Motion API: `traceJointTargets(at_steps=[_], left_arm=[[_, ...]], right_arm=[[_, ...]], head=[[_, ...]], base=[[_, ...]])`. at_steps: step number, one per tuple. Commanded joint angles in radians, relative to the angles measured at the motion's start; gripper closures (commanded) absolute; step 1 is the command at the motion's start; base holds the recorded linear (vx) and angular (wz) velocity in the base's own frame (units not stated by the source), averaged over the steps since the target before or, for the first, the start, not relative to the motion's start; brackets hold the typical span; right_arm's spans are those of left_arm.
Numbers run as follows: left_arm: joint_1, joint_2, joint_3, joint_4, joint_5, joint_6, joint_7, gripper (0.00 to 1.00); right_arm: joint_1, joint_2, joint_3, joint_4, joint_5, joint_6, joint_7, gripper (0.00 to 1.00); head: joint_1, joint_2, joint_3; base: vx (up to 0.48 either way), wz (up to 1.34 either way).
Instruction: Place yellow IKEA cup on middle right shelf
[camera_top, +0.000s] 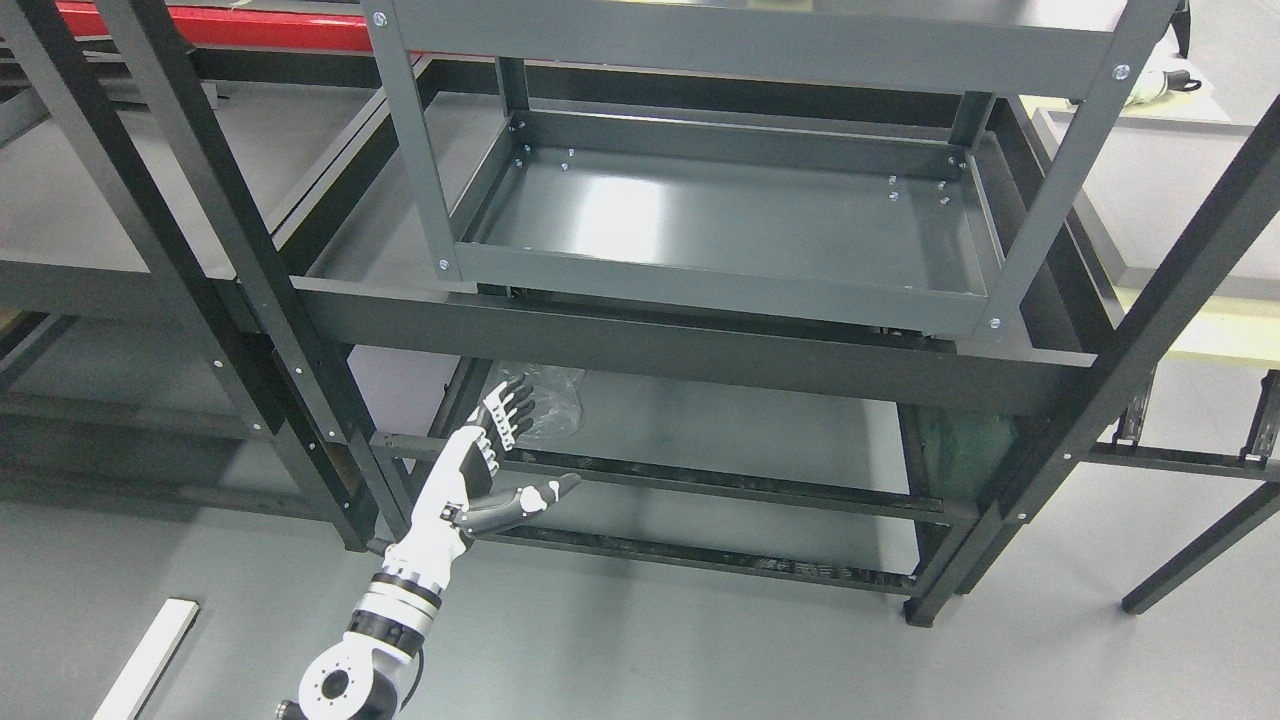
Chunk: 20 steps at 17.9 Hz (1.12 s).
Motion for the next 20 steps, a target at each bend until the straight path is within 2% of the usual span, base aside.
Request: traceJointTargets(at_steps=[1, 4, 20], left_arm=[[0.068, -0.034, 0.137, -0.092, -0.009, -0.024, -0.001, 0.01], [0.1, -0.034, 0.134, -0.092, -0.009, -0.07, -0.003, 0.01], [0.097, -0.037, 0.13, -0.087, -0.009, -0.071, -0.004, 0.01]], right_arm=[[0.014, -0.017, 0.017, 0.0, -0.025, 0.001, -0.001, 0.01], [0.014, -0.017, 0.017, 0.0, -0.025, 0.001, -0.001, 0.01], [0.014, -0.017, 0.017, 0.0, -0.025, 0.001, -0.001, 0.01]], head=[[0.0, 0.0, 0.0], [0.0, 0.0, 0.0], [0.0, 0.0, 0.0]], base=[[0.0, 0.0], [0.0, 0.0], [0.0, 0.0]])
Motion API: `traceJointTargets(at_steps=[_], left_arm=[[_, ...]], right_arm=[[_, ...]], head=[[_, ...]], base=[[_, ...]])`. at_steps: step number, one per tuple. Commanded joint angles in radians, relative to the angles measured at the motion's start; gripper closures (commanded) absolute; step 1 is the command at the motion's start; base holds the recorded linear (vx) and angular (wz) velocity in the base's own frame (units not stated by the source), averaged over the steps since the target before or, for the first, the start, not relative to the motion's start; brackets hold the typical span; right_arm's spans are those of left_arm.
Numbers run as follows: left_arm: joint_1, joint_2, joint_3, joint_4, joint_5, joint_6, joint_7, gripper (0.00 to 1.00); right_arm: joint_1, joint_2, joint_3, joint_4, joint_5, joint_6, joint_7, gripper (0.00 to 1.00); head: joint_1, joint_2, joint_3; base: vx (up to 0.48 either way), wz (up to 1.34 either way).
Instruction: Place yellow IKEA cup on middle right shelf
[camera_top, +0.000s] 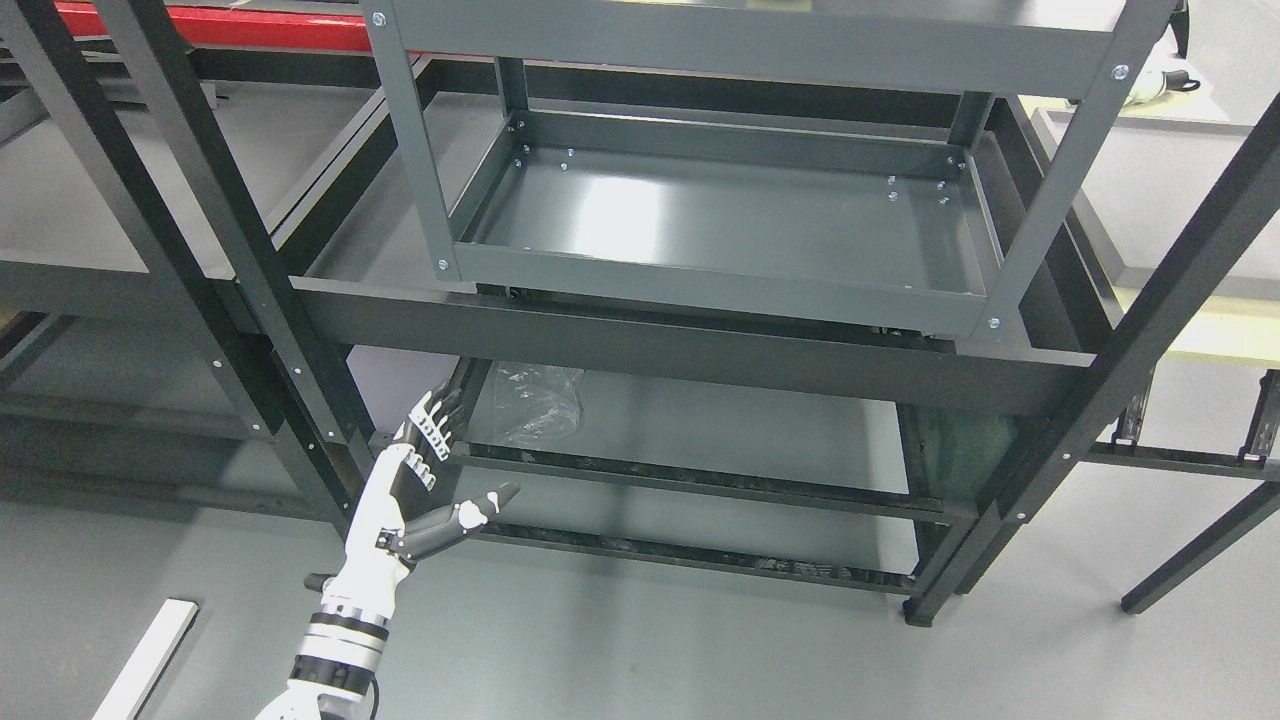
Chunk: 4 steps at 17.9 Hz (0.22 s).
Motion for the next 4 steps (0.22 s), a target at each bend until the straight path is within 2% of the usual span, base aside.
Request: traceJointTargets(at_steps=[1, 4], left_arm=[[-0.001, -0.006, 0.017, -0.009, 0.0, 0.001, 0.0, 0.01], [-0.005, -0.008, 0.014, -0.009, 0.0, 0.009, 0.001, 0.01]], right_arm=[[0.014, -0.017, 0.017, 0.0, -0.025, 0.001, -0.001, 0.01], [0.014, -0.017, 0.017, 0.0, -0.025, 0.001, -0.001, 0.01]], head=[[0.0, 0.0, 0.0], [0.0, 0.0, 0.0]], base=[[0.0, 0.0], [0.0, 0.0]])
